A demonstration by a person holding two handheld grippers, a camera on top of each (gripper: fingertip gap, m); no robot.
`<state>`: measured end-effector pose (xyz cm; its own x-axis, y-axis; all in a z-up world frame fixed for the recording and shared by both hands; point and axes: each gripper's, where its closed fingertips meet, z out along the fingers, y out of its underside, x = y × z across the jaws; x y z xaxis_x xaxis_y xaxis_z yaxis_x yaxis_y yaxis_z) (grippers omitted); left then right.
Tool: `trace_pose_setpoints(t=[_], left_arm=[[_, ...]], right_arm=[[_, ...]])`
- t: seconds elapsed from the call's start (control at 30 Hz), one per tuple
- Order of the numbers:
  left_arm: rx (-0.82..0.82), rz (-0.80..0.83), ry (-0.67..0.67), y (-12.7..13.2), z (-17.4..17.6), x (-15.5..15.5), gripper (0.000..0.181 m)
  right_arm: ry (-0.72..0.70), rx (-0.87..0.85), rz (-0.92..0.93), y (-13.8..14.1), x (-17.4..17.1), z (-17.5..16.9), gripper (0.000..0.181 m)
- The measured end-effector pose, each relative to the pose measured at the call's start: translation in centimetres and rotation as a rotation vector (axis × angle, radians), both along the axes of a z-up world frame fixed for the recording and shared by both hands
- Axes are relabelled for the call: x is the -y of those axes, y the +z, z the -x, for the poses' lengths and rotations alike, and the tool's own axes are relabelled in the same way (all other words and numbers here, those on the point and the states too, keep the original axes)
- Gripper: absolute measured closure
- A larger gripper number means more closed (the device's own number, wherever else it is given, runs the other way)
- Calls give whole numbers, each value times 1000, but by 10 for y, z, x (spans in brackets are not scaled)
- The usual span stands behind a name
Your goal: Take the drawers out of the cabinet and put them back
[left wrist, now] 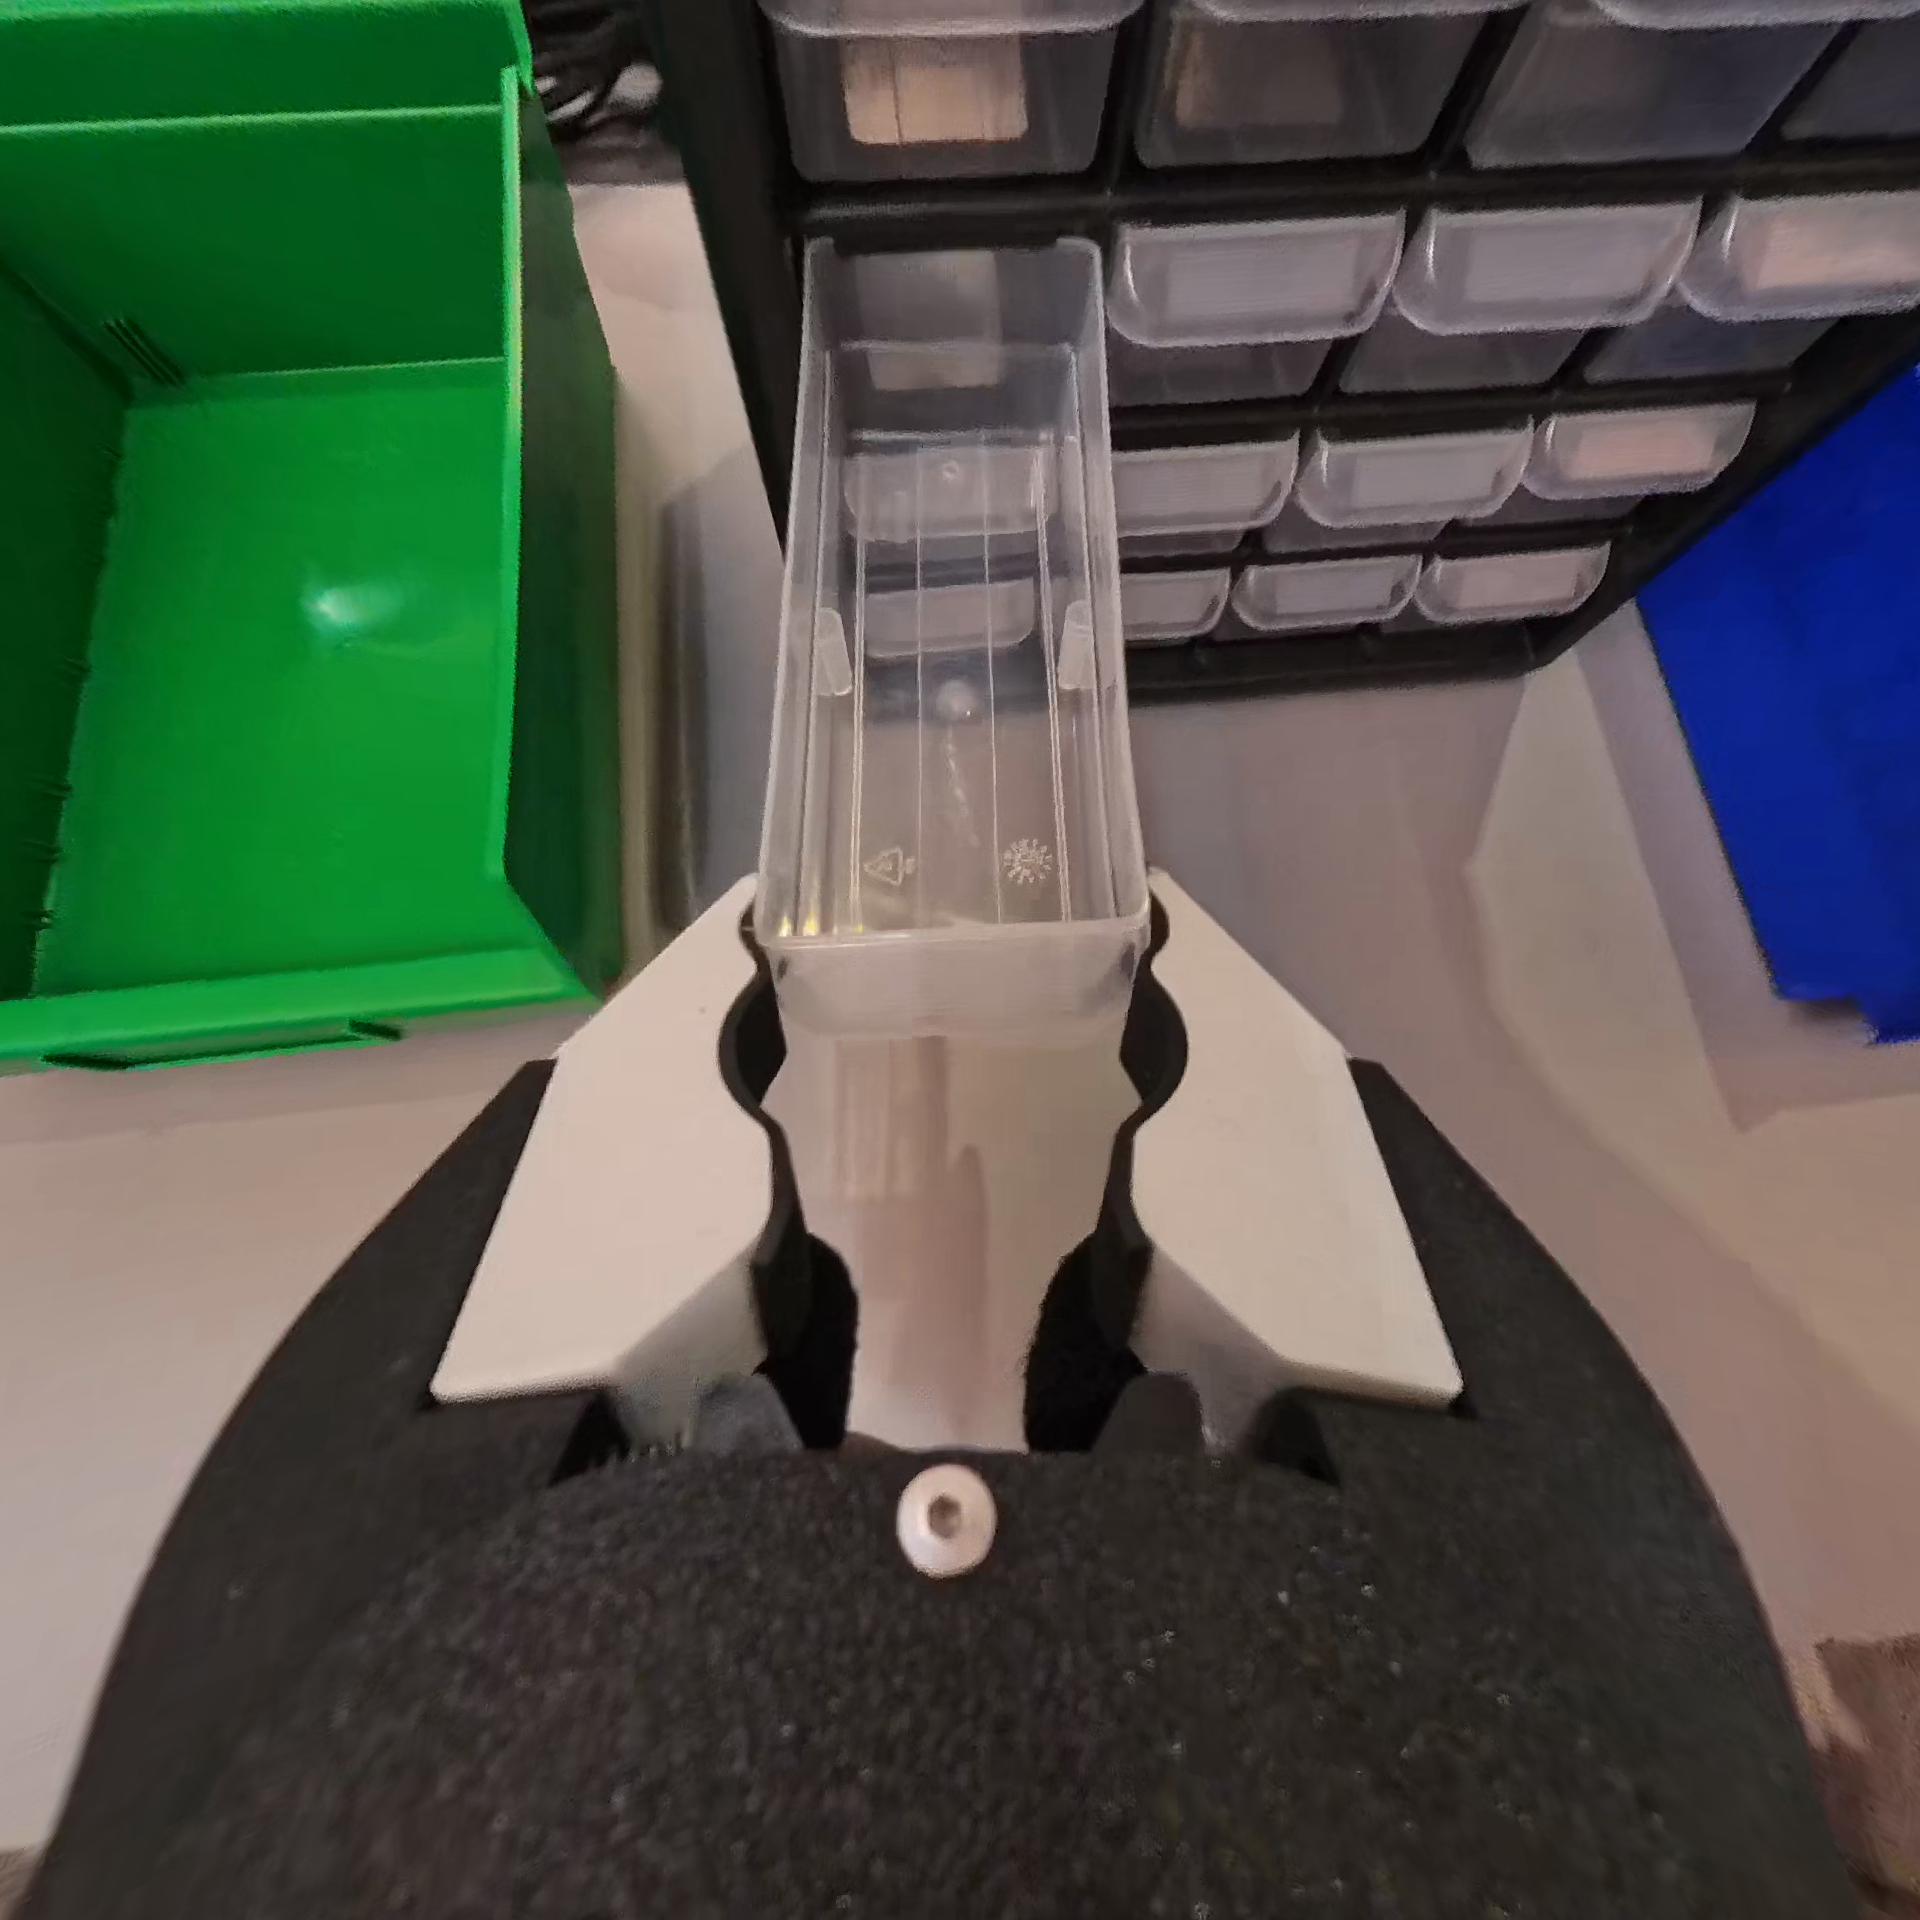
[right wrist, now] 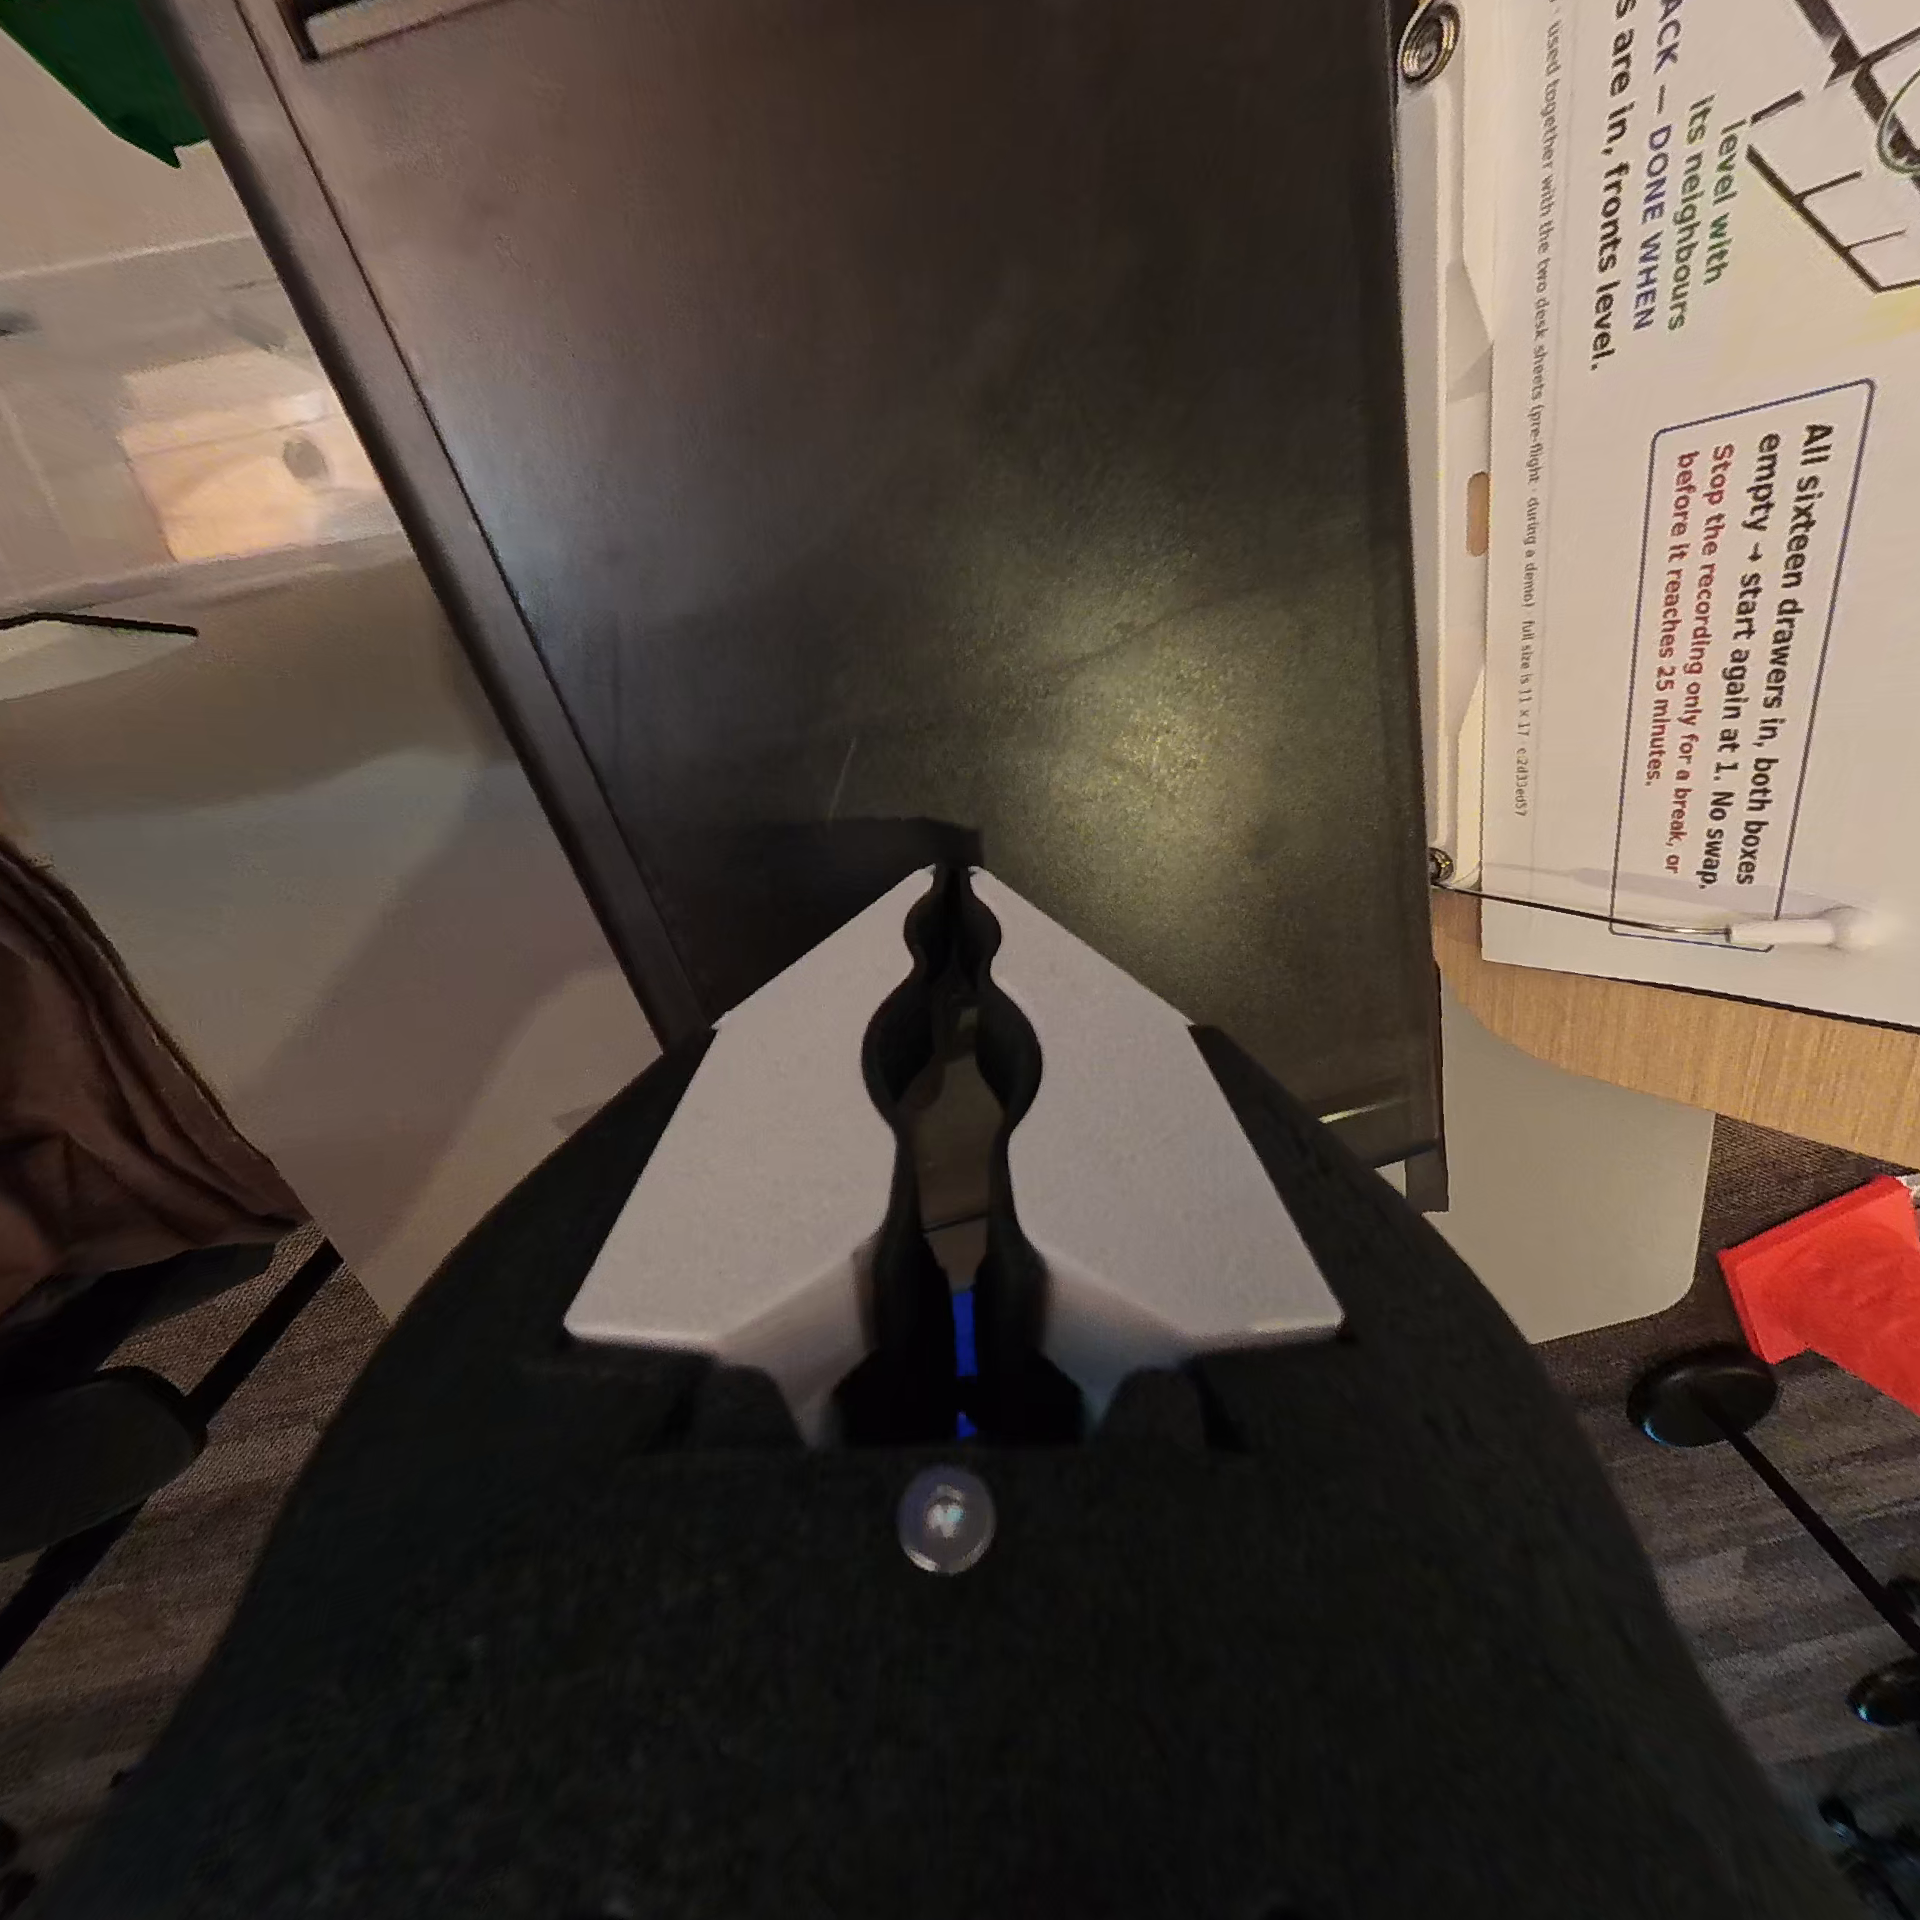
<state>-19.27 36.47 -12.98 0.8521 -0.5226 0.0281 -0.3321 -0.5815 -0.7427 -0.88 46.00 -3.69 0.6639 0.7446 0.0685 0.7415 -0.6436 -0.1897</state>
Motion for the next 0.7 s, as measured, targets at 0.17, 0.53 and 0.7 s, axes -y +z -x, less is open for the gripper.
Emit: trace_pose_setpoints(t=[0.17, 0.53, 0.7], left_arm=[[25, -48, 37, 0, -5, 1, 117], [60, -116, 59, -3, -19, -24, 117], [59, -157, 75, -4, -33, -48, 117]], right_arm=[[2, 9, -6, 0, 0, 0, 181], [-2, 8, -8, 0, 0, 0, 181], [-4, 5, 4, 0, 0, 0, 181]])
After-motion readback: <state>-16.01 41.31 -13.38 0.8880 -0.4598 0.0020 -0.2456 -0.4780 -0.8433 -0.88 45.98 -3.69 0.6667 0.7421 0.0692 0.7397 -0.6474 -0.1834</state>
